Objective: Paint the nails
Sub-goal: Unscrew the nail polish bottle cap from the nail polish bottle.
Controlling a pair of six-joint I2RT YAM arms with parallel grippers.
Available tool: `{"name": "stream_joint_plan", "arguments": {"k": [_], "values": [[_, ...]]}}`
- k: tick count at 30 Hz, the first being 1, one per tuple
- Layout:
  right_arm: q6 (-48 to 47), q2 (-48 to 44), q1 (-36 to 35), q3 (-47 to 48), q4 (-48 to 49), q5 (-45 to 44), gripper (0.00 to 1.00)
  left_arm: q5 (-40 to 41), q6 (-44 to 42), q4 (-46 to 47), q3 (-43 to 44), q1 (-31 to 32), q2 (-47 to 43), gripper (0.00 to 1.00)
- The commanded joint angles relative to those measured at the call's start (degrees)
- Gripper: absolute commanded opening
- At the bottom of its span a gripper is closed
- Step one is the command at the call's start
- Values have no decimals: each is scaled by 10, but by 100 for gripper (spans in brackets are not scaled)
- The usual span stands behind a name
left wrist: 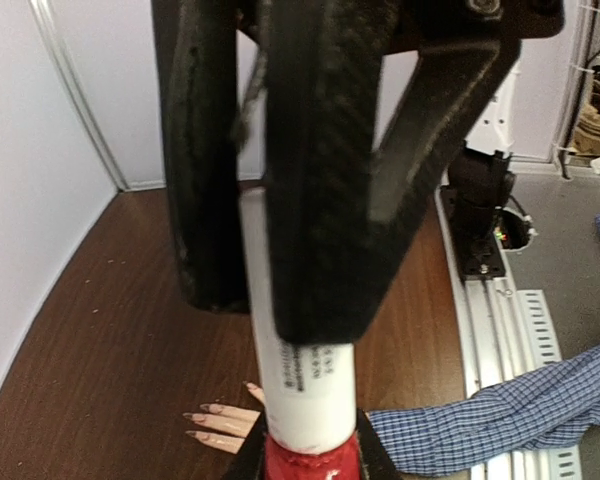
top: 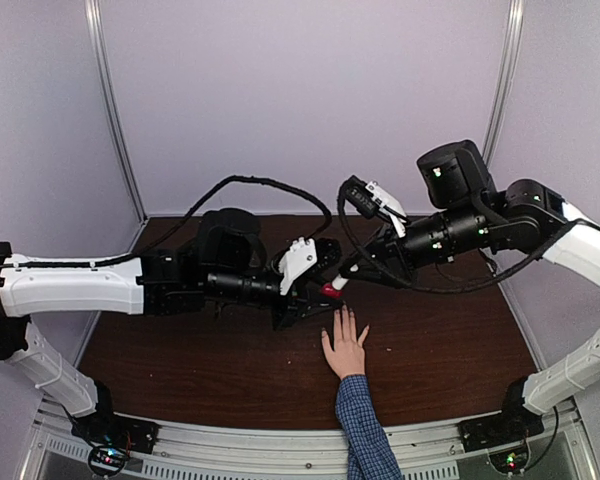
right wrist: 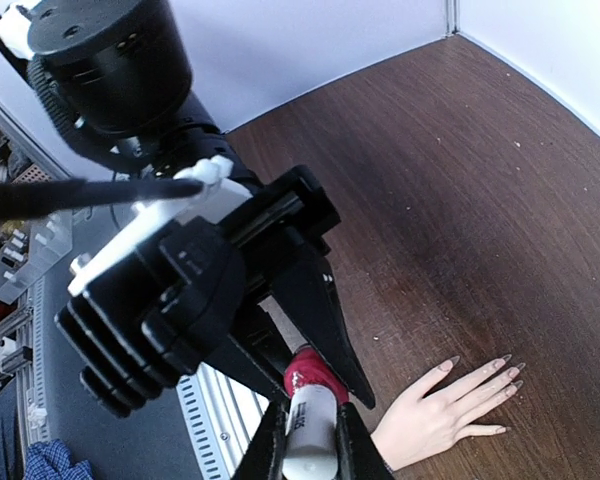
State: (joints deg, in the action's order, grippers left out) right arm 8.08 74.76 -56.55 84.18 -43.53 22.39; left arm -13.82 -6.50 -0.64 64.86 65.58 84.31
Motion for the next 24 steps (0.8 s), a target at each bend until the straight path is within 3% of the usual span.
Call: {"name": "stream_joint_plan", "arguments": {"k": [1,9,19,20,24], "values": [[-44,-21,2,12,43,48,4,-198,-12,-7,37,16,10,0],[-110,-42,1,27,14,110,3,-339,5,-7,60,13,32,0],[-146,-48,1,34,-9,143,7,-380,22,23,55,3,28,0],[-143,-49,1,34,-9,140,9,-371,23,27,53,3,25,0],[-126,-52,1,37,-7,111,41,-271,12,30,36,3,11,0]]}}
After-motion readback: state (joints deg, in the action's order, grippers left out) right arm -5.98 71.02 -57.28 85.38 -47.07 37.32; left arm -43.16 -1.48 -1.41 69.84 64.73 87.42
